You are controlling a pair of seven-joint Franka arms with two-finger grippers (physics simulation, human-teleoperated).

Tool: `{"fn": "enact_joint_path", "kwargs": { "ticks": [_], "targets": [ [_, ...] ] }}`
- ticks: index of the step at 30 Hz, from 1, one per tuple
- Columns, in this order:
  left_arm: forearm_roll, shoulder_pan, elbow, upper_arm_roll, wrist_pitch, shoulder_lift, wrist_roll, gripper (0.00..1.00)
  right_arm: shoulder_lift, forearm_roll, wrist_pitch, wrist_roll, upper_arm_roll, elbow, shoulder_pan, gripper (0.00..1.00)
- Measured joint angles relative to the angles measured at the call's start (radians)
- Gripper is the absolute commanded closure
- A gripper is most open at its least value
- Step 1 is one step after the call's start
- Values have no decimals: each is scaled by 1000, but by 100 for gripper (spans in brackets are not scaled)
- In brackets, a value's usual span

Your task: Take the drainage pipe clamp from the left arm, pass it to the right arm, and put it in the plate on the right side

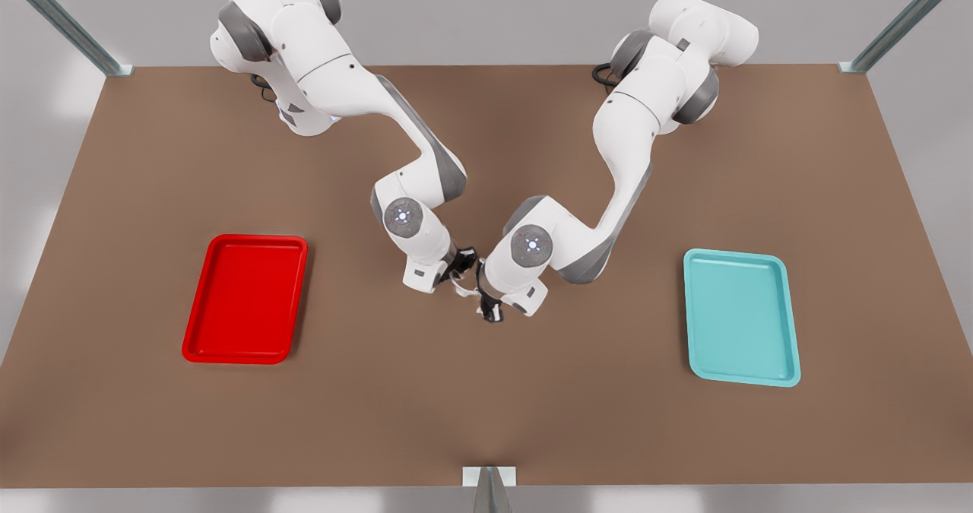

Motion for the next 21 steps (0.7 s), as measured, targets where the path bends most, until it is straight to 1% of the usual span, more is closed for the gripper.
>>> {"fn": "enact_joint_path", "kwargs": {
  "ticks": [5, 10, 12, 13, 16, 18, 19, 20, 21],
  "targets": [
    [-21, 11, 0, 1, -1, -4, -6, 0, 3, -10, 2, 4, 0, 1, -1, 79],
    [-39, 36, 1, -24, -17, -17, -10, 0, 67, -14, 1, 8, 0, 50, -2, 79],
    [-44, 70, 2, -27, -52, -33, -6, 0, 78, -14, 1, 9, 0, 54, 0, 79],
    [-45, 113, 3, -28, -91, -50, 8, 0, 80, -14, 1, 10, 0, 53, 0, 79],
    [-18, 350, 5, -25, -262, -132, 124, 0, 68, -13, -9, 10, -1, 41, -9, 79],
    [30, 489, -2, -28, -381, -205, 268, 0, 15, -15, -50, 7, -6, 21, -69, 79],
    [53, 539, -111, -30, -427, -312, 359, 0, -6, -18, -76, 6, -12, 15, -98, 79],
    [69, 575, -311, -32, -439, -474, 457, 0, -25, -32, -103, 5, -16, 8, -135, 79],
    [83, 580, -416, -33, -460, -563, 549, 0, -40, -59, -133, 3, -17, 3, -177, 79]
  ]
}}
